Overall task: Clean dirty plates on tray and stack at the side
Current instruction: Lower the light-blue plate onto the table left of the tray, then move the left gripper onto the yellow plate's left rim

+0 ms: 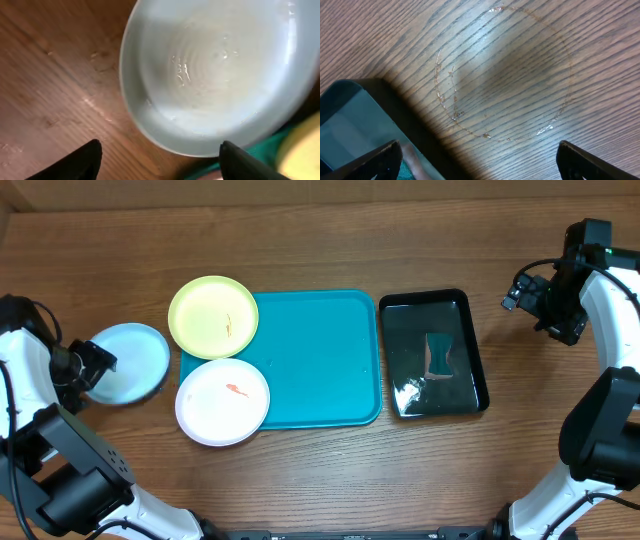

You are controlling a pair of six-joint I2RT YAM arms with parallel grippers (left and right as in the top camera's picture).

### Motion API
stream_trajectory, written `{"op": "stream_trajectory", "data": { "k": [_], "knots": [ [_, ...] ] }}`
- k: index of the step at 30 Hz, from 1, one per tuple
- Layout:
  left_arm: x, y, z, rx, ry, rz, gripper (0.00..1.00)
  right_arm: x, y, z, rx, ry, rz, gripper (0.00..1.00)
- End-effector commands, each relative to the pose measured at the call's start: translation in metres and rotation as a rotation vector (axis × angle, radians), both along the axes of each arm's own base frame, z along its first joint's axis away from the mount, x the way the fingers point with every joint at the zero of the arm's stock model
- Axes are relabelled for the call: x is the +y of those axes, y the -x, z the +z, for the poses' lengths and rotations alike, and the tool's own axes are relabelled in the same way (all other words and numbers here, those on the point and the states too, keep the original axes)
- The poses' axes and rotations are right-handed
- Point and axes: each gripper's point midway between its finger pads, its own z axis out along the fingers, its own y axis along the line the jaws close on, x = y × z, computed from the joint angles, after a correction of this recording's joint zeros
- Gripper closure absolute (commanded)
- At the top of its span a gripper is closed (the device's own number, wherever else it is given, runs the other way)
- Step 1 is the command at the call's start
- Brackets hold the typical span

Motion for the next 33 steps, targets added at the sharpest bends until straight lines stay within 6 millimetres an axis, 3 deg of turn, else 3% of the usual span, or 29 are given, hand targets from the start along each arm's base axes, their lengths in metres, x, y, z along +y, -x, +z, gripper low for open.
{"op": "stream_trajectory", "data": {
  "k": [1,6,11,13,15,16,18,23,24,25,27,28,30,31,33],
  "knots": [
    [-0.032,-0.049,0.05,-0.248,0.138,-0.172,0.31,-0.002,-0.004,0.009,-0.029,0.005,-0.006,0.0],
    [-0.088,-0.069,0.106,-0.397,0.174,-0.339,0.34,-0.002,-0.004,0.009,-0.029,0.005,-0.006,0.0],
    [-0.154,-0.059,0.131,-0.377,0.151,-0.538,0.38,-0.002,-0.004,0.009,-0.029,0.005,-0.006,0.0],
    [-0.172,-0.051,0.131,-0.325,0.116,-0.597,0.52,-0.002,-0.004,0.009,-0.029,0.005,-0.006,0.0],
    [-0.186,-0.045,0.128,-0.267,0.083,-0.648,0.91,-0.002,-0.004,0.009,-0.029,0.005,-0.006,0.0],
    [-0.194,-0.041,0.126,-0.235,0.071,-0.678,0.96,-0.002,-0.004,0.009,-0.029,0.004,-0.007,0.0],
    [-0.209,-0.035,0.12,-0.193,0.068,-0.73,0.96,0.0,-0.011,0.011,-0.058,-0.006,-0.003,0.0],
    [-0.243,-0.024,0.108,-0.14,0.096,-0.83,0.96,0.049,-0.021,0.022,-0.132,-0.293,0.062,0.0],
    [-0.254,-0.022,0.104,-0.131,0.102,-0.864,0.96,0.077,-0.011,0.03,-0.108,-0.462,0.082,0.0],
    [-0.259,-0.021,0.103,-0.129,0.103,-0.88,0.96,0.089,0.0,0.034,-0.068,-0.536,0.078,0.0],
    [-0.27,-0.02,0.1,-0.125,0.107,-0.915,0.96,0.096,0.008,0.036,-0.033,-0.58,0.07,0.01],
    [-0.275,-0.019,0.098,-0.124,0.108,-0.931,0.96,0.096,0.01,0.036,-0.026,-0.584,0.069,0.21],
    [-0.287,-0.017,0.092,-0.118,0.113,-0.965,0.96,0.101,0.025,0.034,0.045,-0.594,0.054,0.82],
    [-0.291,-0.016,0.09,-0.117,0.114,-0.978,0.96,0.103,0.032,0.032,0.076,-0.591,0.051,0.95],
    [-0.301,-0.016,0.084,-0.121,0.114,-1.006,0.96,0.109,0.049,0.028,0.16,-0.565,0.055,0.96]
  ]
}}
